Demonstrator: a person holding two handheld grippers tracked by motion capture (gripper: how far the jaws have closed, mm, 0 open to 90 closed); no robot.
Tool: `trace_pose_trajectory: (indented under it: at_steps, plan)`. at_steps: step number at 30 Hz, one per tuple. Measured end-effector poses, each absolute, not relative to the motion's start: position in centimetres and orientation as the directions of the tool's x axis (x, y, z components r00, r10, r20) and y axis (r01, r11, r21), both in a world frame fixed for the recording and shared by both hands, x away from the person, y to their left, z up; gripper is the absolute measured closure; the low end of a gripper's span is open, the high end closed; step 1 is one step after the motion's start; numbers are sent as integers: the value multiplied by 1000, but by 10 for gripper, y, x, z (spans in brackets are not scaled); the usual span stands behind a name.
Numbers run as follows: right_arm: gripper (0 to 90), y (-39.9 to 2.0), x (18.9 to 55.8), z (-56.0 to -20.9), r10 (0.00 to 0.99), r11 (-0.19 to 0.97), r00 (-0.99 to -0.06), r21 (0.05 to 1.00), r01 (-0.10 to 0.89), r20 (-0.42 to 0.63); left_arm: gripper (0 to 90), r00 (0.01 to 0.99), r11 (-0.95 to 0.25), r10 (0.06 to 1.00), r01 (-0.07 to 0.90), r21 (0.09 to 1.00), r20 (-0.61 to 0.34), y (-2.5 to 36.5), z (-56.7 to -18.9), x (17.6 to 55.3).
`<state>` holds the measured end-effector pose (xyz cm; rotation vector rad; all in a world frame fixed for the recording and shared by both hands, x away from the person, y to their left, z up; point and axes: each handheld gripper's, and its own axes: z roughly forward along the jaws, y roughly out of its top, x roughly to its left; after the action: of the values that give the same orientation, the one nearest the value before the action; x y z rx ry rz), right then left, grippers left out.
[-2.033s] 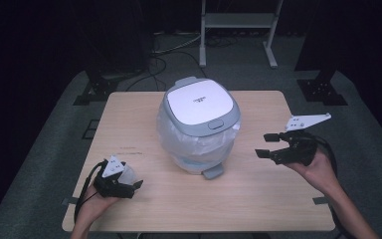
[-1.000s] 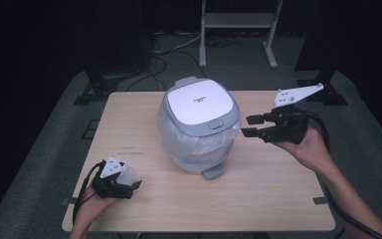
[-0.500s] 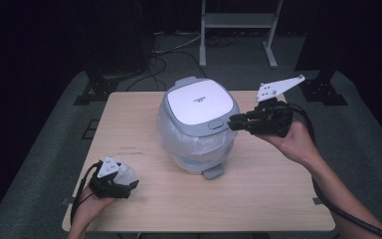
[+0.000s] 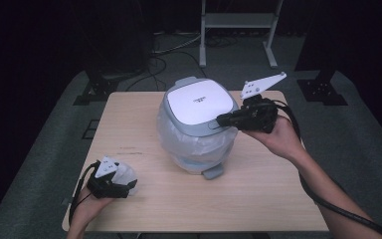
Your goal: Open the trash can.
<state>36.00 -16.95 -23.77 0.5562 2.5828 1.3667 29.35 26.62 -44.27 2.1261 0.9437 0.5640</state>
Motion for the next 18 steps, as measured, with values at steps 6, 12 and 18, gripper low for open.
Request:
trace_pose_trajectory:
  at_steps: [6, 12, 18]
  plan:
    - [866, -161, 363, -239, 394, 526, -919, 815, 241, 17, 79, 631, -464, 770, 451, 762, 96, 268, -443, 293]
    - [875, -157, 365, -240, 387, 533, -922, 814, 231, 8, 80, 629, -462, 771, 451, 764, 95, 269, -443, 293]
    - [896, -155, 362, -241, 396, 542, -918, 815, 206, -32, 79, 631, -461, 770, 452, 764, 93, 268, -444, 293]
